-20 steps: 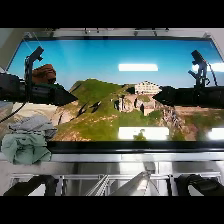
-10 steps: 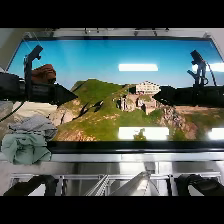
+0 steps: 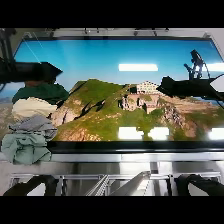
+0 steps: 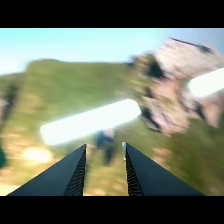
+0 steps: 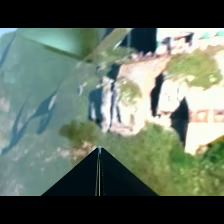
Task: Fold the shirts.
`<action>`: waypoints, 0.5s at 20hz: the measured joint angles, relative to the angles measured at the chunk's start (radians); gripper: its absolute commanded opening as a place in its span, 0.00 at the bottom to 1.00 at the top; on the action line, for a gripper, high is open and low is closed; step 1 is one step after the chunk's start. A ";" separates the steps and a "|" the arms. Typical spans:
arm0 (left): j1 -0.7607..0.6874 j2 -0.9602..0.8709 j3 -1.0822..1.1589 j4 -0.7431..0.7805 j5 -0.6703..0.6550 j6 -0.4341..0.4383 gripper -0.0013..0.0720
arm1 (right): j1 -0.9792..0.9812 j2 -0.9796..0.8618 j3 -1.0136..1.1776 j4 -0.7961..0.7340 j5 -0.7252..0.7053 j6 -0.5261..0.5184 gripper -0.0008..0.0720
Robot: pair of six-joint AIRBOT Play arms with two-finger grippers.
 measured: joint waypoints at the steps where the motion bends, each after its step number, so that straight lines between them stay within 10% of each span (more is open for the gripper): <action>1: 0.035 -0.040 0.049 0.039 -0.003 -0.008 0.41 | -0.014 -0.021 0.006 0.000 -0.008 -0.008 0.03; 4: 0.157 -0.193 0.202 0.108 0.000 -0.025 0.56 | -0.039 -0.065 0.016 -0.003 -0.027 -0.030 0.03; 5: 0.196 -0.244 0.246 0.123 0.000 -0.028 1.00 | -0.044 -0.075 0.018 -0.003 -0.035 -0.035 0.03; 10: 0.332 -0.509 0.445 0.153 0.025 -0.091 1.00 | -0.054 -0.095 0.022 -0.003 -0.050 -0.054 0.03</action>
